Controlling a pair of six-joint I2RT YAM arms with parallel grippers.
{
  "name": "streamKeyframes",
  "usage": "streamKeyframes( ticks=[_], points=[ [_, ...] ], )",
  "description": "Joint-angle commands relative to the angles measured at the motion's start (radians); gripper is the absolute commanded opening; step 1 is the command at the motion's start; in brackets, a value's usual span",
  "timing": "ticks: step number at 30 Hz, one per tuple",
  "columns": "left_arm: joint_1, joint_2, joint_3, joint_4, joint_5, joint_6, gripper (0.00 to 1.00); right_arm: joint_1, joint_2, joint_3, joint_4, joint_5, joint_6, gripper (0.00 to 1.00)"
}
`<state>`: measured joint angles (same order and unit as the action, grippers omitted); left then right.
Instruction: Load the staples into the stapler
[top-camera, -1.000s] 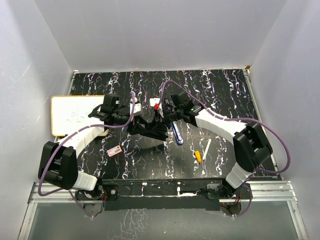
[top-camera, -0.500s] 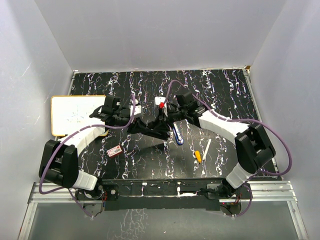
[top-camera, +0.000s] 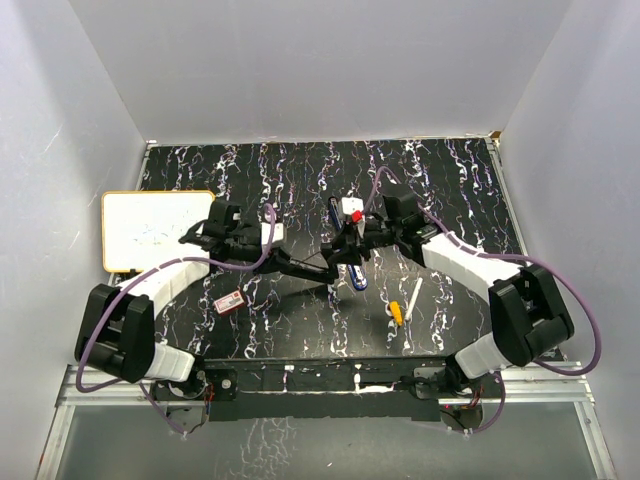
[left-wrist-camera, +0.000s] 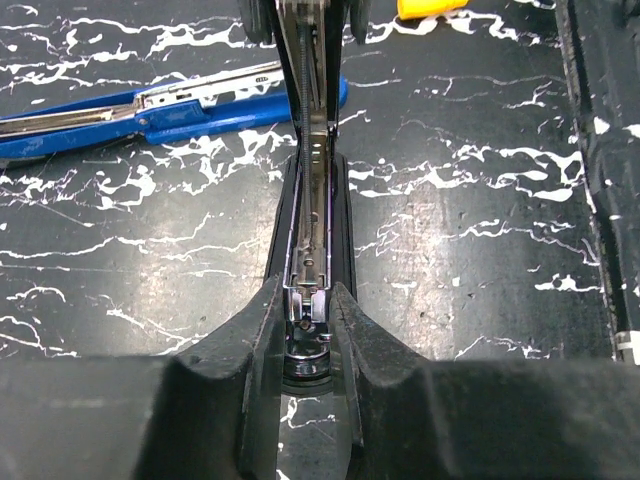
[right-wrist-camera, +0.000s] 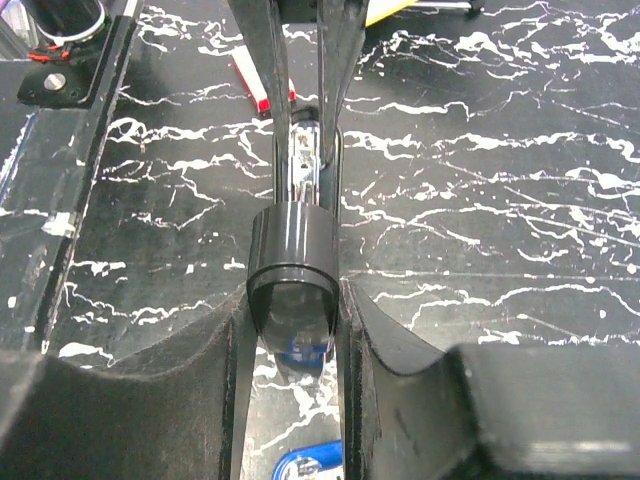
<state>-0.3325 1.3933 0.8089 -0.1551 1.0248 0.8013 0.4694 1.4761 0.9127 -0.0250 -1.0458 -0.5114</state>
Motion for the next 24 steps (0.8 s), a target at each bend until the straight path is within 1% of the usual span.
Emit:
streamKeyframes(
  ticks=[1, 6, 14, 19, 24],
  points=[
    [0.007, -0.042, -0.020, -0.064, -0.051, 0.113, 0.00, -0.085, -0.064, -0.044, 0.079, -0.008, -0.042, 0.08],
    [0.009, 0.012, 0.003, -0.141, -0.079, 0.176, 0.00, -0.126, -0.091, -0.109, 0.079, -0.019, -0.065, 0.08],
    [0.013, 0.071, -0.004, -0.146, -0.141, 0.217, 0.00, -0.176, -0.112, -0.187, 0.074, -0.021, -0.108, 0.08],
    [0.013, 0.084, -0.014, -0.139, -0.167, 0.245, 0.00, -0.191, -0.101, -0.178, -0.038, 0.028, -0.217, 0.08],
    [0.013, 0.097, -0.025, -0.128, -0.207, 0.273, 0.00, -0.194, -0.071, -0.152, -0.193, 0.108, -0.367, 0.08]
  ],
)
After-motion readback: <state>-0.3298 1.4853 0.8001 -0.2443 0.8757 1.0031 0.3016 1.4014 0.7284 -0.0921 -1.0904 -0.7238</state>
